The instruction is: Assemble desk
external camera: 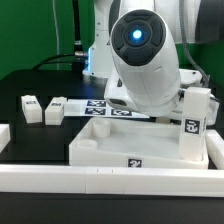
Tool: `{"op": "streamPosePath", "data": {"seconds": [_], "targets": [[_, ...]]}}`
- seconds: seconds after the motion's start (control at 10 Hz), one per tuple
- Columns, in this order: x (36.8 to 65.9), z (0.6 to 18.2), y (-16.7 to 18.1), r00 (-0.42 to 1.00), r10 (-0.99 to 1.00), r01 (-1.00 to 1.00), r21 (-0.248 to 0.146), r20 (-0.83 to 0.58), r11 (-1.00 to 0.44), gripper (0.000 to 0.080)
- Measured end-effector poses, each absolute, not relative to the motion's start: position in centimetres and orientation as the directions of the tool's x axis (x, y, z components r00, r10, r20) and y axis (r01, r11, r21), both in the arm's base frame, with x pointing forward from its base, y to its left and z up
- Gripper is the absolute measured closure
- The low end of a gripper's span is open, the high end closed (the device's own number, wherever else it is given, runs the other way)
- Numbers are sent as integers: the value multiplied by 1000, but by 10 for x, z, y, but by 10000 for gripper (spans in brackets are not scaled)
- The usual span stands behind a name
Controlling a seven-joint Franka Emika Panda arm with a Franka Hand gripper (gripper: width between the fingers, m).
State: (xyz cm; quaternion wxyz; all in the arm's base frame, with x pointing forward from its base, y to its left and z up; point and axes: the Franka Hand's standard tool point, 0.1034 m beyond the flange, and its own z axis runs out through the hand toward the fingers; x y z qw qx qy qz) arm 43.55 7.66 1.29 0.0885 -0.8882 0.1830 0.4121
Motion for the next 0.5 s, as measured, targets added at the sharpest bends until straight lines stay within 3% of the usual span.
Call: {"op": "streamPosePath", "data": {"seconds": [0.3,0.5], "targets": [[440,40,49,616,-202,-352,-37,-762,-935,511],[454,56,41,624,-175,-306,-33,-761,-951,511]]}}
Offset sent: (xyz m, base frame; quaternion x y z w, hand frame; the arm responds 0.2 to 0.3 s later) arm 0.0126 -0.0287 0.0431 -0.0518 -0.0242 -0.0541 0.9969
